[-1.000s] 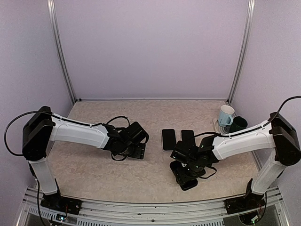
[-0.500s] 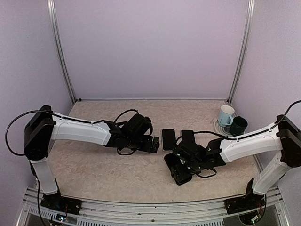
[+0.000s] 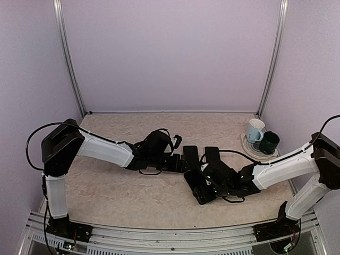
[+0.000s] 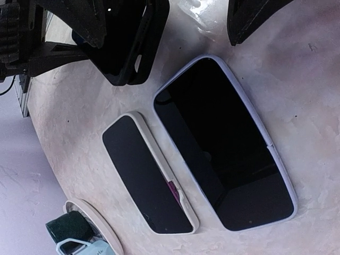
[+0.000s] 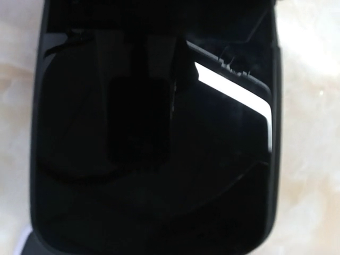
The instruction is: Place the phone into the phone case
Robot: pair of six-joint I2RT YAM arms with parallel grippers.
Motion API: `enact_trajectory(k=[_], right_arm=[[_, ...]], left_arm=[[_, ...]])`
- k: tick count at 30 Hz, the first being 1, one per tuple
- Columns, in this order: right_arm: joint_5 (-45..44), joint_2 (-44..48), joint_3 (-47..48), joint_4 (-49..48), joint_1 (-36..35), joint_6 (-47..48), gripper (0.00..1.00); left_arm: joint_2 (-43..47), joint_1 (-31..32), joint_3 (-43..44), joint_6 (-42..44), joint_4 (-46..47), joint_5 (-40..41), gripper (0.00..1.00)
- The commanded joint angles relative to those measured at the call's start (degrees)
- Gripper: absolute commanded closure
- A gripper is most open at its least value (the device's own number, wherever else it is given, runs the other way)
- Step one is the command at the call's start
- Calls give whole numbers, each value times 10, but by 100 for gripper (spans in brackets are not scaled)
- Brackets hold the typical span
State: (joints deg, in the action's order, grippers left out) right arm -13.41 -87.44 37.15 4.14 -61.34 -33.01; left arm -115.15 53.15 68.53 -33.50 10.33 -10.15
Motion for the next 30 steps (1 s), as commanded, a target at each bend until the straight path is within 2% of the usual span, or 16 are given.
enact_trajectory(k=[1, 6, 10, 16, 22, 26, 30], right_arm=[[-31, 4, 2, -56, 10, 13, 64], [-36, 14, -7, -53, 10, 1, 65], [-53, 32, -12, -60, 10, 3, 66], [-68, 33, -2, -66, 10, 16, 66], [-67, 24, 16, -79, 11, 34, 66], [-56, 9, 25, -79, 11, 38, 66], [-50, 7, 21, -85, 11, 36, 66]], left_arm=[[-12, -12, 6, -38, 40, -41, 22], [-28, -14, 4, -49, 47, -73, 23], [-32, -15, 3, -52, 54, -86, 30], [-31, -13, -6, -62, 95, -112, 33], [-31, -14, -20, -74, 126, -116, 44], [-29, -13, -23, -78, 152, -131, 47], [-35, -13, -29, -82, 164, -135, 61]])
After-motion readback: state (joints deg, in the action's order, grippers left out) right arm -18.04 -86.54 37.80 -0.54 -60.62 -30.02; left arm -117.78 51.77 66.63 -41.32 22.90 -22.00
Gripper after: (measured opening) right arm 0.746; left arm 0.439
